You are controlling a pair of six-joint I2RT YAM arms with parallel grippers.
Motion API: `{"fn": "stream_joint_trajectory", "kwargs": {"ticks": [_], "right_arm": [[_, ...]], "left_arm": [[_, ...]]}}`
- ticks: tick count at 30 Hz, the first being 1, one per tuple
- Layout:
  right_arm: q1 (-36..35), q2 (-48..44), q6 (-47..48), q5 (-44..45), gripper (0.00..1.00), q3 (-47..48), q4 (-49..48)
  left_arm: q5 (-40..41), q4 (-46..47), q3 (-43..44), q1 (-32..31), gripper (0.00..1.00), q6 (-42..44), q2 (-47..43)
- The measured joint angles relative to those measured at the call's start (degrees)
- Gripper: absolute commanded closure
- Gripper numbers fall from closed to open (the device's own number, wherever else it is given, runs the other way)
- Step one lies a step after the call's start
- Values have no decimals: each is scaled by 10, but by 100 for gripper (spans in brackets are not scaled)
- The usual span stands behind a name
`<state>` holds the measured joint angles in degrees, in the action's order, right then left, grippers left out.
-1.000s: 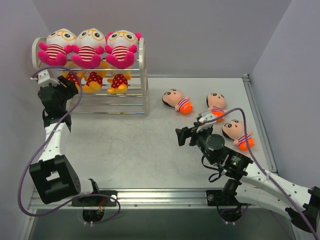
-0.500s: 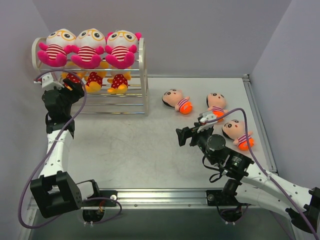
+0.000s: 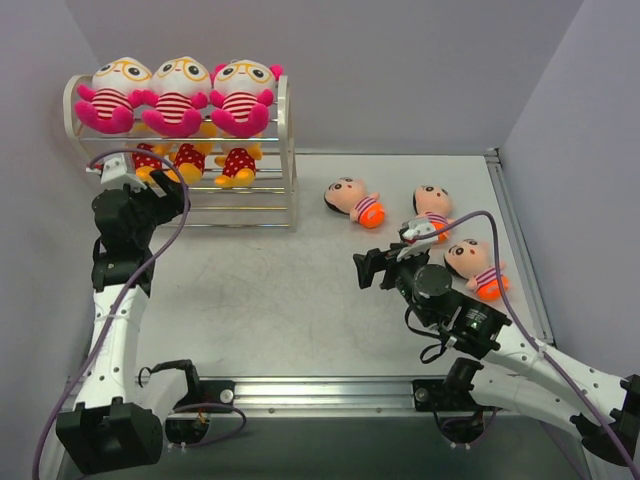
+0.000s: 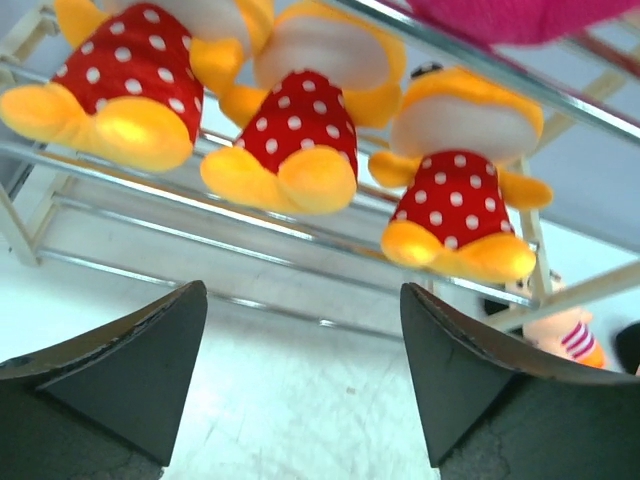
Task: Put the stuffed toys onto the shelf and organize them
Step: Place the stuffed toy onto shelf, then grab a stuffed toy with the right arm
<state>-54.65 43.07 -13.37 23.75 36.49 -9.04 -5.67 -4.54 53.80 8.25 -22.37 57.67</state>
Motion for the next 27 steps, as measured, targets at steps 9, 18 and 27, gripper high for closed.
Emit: {"fn": "stream_joint_trajectory", "kwargs": {"ticks": [9,18,27], "right_arm": [[44,63,-46,16,13,45,40],[196,179,-110,-43,18,92,63],[339,359,-131,-174,18,163,38]], "left_arm": [[46,-147,9,-90,4,66,-88],[127,-211,-45,-167,6,96,-235],[226,-257,-93,-187,6,96,-337]]}}
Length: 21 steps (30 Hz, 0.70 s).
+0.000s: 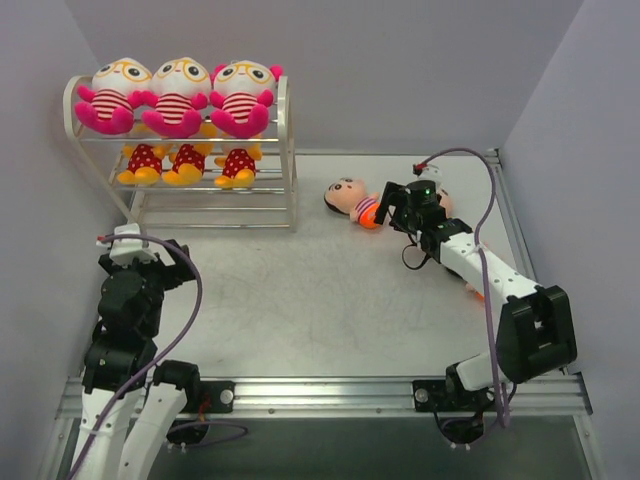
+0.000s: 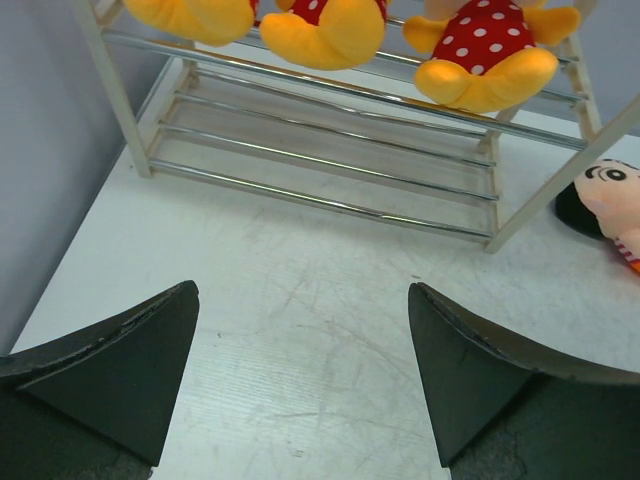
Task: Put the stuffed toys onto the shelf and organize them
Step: Grab a stuffed toy with the right arm
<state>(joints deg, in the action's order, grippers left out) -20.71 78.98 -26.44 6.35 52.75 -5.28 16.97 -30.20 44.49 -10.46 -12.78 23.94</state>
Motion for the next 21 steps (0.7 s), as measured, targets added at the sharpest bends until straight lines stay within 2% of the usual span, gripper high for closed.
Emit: {"fn": "stream_joint_trajectory", "kwargs": {"ticks": [5,11,18,21], "right_arm": [[38,126,39,-95,17,119,-1],[50,260,120,-163,17,284,13],[47,414,210,-218,17,418,64],[44,455,243,-233,17,448,90]], "left_arm": [[62,-6,0,-1,6,0,-1],[127,-19,0,-3,6,-3,-14],[141,-22,0,-3,6,-3,-13],[138,-22,0,-3,6,-2,-11]]}}
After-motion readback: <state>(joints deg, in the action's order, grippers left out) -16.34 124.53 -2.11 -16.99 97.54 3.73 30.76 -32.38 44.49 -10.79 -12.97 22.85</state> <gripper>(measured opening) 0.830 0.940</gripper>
